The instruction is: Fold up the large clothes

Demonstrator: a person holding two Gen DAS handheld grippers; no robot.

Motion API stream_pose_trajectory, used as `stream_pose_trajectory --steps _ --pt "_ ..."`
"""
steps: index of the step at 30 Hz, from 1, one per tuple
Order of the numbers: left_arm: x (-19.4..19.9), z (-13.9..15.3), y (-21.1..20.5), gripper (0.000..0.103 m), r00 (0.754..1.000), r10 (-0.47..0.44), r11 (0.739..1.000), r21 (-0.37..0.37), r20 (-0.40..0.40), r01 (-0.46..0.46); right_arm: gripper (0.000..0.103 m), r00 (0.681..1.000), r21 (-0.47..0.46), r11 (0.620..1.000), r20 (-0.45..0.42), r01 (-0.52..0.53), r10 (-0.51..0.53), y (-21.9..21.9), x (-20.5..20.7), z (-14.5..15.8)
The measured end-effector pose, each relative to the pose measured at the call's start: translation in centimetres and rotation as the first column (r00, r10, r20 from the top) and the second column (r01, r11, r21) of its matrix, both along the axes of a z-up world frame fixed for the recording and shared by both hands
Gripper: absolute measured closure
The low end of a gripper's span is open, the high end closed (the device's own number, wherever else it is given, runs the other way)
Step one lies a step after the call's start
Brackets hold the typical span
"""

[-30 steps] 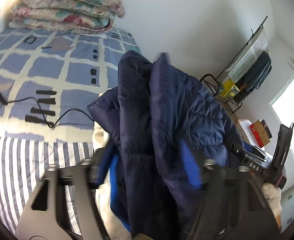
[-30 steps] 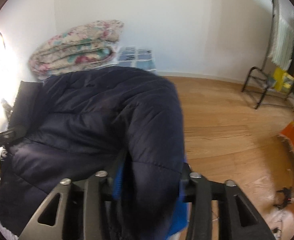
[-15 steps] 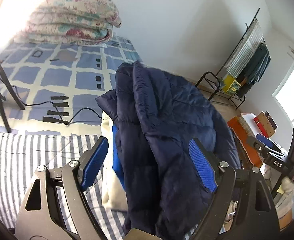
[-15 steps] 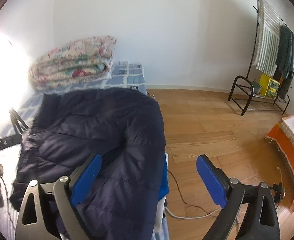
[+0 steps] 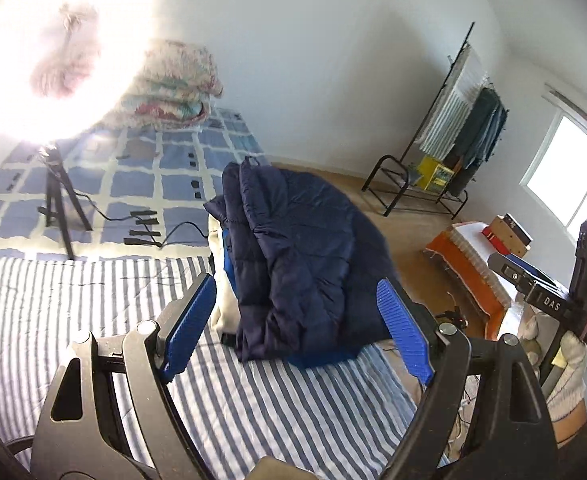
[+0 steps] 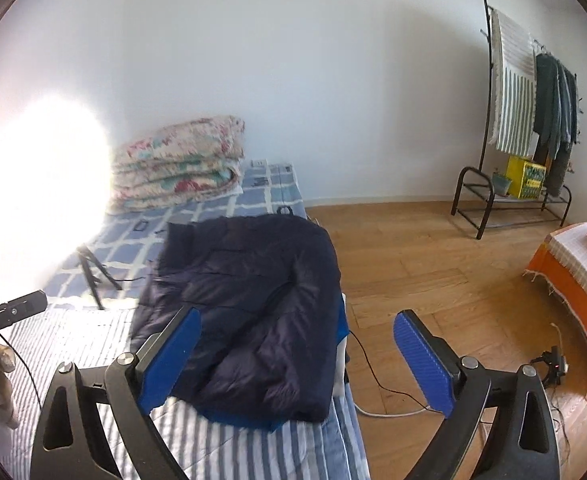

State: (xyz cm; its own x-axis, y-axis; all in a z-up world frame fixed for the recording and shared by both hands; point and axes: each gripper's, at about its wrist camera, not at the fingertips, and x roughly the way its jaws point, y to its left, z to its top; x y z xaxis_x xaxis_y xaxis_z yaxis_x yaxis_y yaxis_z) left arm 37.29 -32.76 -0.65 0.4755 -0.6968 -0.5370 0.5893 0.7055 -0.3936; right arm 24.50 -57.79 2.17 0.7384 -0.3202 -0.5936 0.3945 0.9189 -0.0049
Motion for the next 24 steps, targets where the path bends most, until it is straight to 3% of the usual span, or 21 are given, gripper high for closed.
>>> stream_pose_trajectory --steps 5,12,17,24 --pt "-6.0 4.2 4.6 0.012 0.998 -0.004 1.0 -0.012 0.067 0.005 0.0 0.999 -0.021 1.0 0.037 -0.012 0.013 4.6 -5.2 4.5" --pt "-14.1 7.9 11.2 0.011 0.992 -0.008 1.0 -0.019 0.124 0.01 0.0 0.997 -0.07 0.998 0.077 0.003 0.002 12.1 -12.5 7.7" --pt "-19.8 8.5 15.2 0.011 0.979 0.034 0.999 0.029 0.2 -0.04 0.0 0.996 -0.119 0.993 0.084 0.02 -0.01 17.6 -17.1 8.1" --pt "-25.1 6.0 20.3 0.011 0.977 0.116 0.992 0.03 0.181 -0.123 0.0 0.994 -0.149 0.989 0.105 0.011 0.005 24.0 -22.2 6.2"
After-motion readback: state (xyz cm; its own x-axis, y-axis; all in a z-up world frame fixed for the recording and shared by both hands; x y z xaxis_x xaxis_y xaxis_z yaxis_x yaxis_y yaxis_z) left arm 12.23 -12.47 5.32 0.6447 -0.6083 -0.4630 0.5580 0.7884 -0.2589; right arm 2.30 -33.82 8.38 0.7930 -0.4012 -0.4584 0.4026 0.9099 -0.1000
